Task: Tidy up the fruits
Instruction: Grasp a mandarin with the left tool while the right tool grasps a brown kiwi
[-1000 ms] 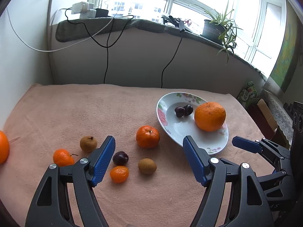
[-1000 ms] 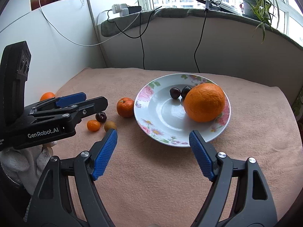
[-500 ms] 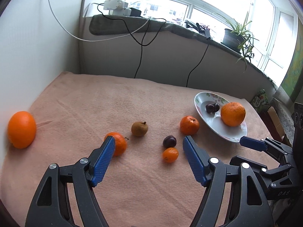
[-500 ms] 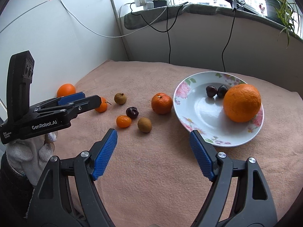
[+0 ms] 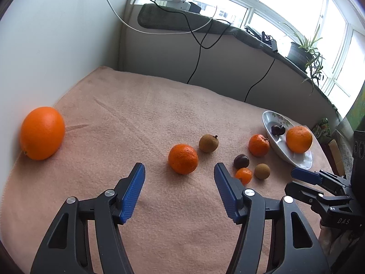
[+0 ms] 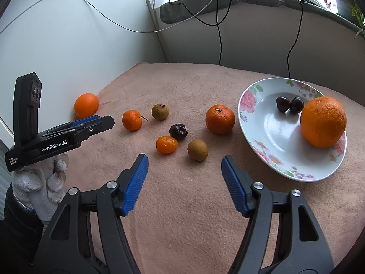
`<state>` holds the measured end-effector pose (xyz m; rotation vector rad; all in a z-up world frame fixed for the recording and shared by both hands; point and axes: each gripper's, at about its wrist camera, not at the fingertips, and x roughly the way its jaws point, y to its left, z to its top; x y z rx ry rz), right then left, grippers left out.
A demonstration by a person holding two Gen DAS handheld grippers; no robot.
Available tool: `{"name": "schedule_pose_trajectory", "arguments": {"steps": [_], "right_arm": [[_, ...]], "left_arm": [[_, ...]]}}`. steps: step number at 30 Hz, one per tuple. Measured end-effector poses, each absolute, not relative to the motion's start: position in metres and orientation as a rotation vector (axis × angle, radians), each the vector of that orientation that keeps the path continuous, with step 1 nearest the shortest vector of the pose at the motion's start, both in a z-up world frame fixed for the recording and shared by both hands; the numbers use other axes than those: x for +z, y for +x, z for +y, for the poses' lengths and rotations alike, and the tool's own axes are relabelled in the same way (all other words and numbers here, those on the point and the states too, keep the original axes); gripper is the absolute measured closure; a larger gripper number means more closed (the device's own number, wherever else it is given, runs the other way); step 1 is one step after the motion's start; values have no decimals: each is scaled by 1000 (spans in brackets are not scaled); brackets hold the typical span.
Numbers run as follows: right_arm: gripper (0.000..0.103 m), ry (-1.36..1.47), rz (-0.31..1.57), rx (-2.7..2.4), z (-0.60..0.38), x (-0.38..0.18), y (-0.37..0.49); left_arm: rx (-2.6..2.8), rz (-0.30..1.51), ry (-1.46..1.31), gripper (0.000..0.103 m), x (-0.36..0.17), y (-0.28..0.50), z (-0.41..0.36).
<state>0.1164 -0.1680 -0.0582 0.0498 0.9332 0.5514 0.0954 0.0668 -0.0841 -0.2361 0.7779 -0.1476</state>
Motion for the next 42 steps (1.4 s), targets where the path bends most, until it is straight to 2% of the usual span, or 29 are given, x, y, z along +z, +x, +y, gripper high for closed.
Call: {"name": "schedule_pose_trajectory", "arguments": {"steps": [2,5,9,13,15,23,24,30,33,42], "right_arm": [[36,48,946,537,-167,-62,119],[49,57,970,532,-165,-69,127],[50,56,982,514,-162,-74,133],[52,55,991,512,-158,-78,140],[58,47,997,507,-156,-81,143],[61,53,1022,510,-153,-89,150],[63,54,1023,512,-153,-90,150],[70,49,1025,520,-150,-90,153],[76,47,1029,518,-153,-90,153],[76,52,1014,521,-154,-87,150]], "left_arm": [[-155,782,-239,43,-86,97,67],[-170,799,-257,47,-91,102,68],[-181,816,-283,53,-98,110,70],[-180,830,-286,53,-102,118,69],[-180,835,-284,53,-104,120,69],[-183,858,-256,54,-108,130,63],[-181,863,-254,59,-109,132,63],[-191,873,-252,67,-112,138,57],[-191,870,-257,68,-111,138,57],[-187,856,-278,68,-110,134,60]]}}
